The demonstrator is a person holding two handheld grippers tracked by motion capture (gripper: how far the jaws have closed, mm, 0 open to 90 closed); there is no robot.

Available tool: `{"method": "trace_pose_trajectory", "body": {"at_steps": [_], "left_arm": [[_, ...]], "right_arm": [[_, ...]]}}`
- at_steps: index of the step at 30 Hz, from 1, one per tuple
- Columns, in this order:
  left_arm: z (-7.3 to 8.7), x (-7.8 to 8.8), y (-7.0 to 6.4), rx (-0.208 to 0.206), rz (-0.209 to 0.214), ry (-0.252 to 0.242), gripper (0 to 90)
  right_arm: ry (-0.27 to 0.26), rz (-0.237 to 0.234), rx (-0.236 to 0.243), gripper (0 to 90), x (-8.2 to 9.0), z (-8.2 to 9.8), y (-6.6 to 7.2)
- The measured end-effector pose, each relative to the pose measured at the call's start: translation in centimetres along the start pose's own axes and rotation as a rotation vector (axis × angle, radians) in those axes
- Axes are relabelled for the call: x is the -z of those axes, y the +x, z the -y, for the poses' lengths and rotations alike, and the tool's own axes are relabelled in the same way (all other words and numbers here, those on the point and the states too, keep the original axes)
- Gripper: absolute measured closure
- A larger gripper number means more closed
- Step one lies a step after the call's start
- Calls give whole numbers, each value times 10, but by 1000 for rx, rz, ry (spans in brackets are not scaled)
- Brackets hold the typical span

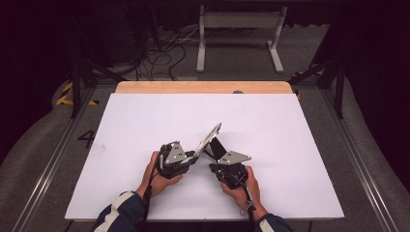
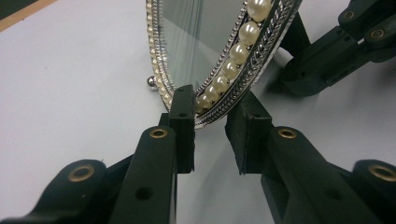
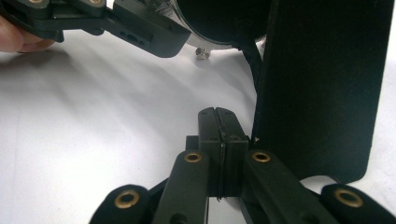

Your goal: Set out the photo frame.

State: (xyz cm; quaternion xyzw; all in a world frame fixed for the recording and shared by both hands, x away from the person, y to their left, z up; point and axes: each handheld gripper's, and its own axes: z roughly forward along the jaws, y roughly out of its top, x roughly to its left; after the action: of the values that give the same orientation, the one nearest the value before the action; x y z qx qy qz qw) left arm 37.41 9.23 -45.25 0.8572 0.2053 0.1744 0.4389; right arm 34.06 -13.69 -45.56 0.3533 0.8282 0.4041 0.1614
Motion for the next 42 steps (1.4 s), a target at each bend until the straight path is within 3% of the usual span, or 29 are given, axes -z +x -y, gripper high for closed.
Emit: {"method": "trace_pose_trajectory", "body": {"at_steps": [5,11,16,19,21,24,25,27,32,34,35,38,42], "left_arm": [[3,0,3,4,27,1,716],[6,2,6,2,32,20,698],[8,0,7,16,44,30,631],[6,-1,4,19,50,14,591],[2,1,1,12,42,-1,518],[-3,2,-3,-7,52,-21,521],[-5,2,-5,-21,51,-22,517],[-6,1,-7,-45,52,-7,505],[2,-5,4,-5,50,43,460],[6,-8,9,18,59,53,505],[7,-9,11,23,64,60,550],[8,-13,12,-4,69,97,624],[5,-18,11,-18,66,133,564]], "right_arm": [[20,1,0,900,1,1,-4],[28,10,-4,900,2,2,-9],[36,23,-3,900,2,4,-12],[36,28,-16,900,3,5,-15],[45,27,-21,900,5,7,-17],[48,28,-15,900,7,7,-17],[47,49,4,900,12,5,-18],[44,37,-2,900,14,4,-20],[24,50,-11,881,23,4,-23],[15,54,-7,846,26,2,-22],[10,72,-4,780,30,0,-22],[4,88,-21,757,33,0,-24],[17,95,-31,691,30,2,-26]]}}
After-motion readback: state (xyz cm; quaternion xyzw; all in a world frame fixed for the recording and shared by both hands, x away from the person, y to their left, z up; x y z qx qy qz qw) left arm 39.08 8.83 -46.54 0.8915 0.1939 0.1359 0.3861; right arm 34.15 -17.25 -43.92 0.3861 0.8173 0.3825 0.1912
